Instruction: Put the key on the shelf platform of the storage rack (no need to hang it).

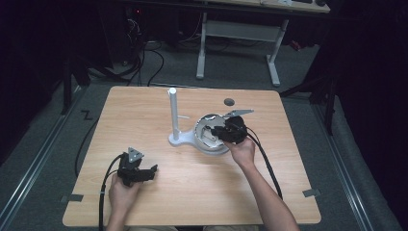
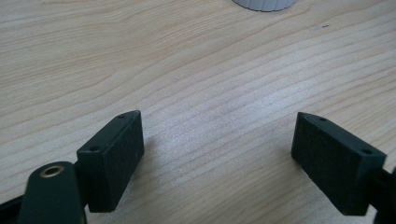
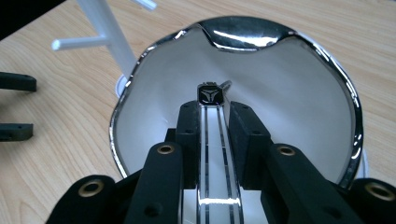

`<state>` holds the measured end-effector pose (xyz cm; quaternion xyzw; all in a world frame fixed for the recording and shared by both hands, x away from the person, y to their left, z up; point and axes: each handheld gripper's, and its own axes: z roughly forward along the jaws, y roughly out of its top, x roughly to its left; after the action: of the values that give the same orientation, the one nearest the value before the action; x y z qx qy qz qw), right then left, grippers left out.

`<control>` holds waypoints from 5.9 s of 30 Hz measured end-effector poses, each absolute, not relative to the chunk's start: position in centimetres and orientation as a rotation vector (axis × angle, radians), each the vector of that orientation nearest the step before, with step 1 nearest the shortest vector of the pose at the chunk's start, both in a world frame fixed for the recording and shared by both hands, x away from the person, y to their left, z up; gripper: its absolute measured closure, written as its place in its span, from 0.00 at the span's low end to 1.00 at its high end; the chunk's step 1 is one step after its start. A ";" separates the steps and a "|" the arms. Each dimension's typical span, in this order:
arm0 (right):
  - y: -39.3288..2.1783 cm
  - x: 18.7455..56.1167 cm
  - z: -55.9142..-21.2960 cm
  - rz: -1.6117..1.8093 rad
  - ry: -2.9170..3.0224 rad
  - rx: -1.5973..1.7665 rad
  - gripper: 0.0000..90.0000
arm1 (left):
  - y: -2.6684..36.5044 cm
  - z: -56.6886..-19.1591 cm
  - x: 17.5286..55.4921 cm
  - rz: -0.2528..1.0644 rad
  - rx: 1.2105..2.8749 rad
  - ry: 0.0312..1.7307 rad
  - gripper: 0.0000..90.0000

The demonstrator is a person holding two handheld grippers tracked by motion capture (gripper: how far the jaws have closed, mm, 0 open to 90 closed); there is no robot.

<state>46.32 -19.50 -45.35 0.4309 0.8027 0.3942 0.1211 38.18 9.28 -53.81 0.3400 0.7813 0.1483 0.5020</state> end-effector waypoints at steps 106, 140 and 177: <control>-27.1 41.3 -42.2 1.141 2.120 1.282 0.58 | 9.4 -53.8 38.1 0.354 0.827 1.886 0.20; -32.9 35.9 -42.6 1.157 2.006 1.365 0.56 | 9.4 -53.8 38.1 0.355 0.826 1.886 0.20; -33.0 33.2 -46.2 1.137 2.065 1.399 0.56 | 9.3 -53.8 38.1 0.354 0.824 1.888 0.20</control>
<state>33.19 -32.96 -46.25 0.5003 0.7382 0.4065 0.1989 38.13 9.32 -53.77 0.3411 0.7814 0.1463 0.5017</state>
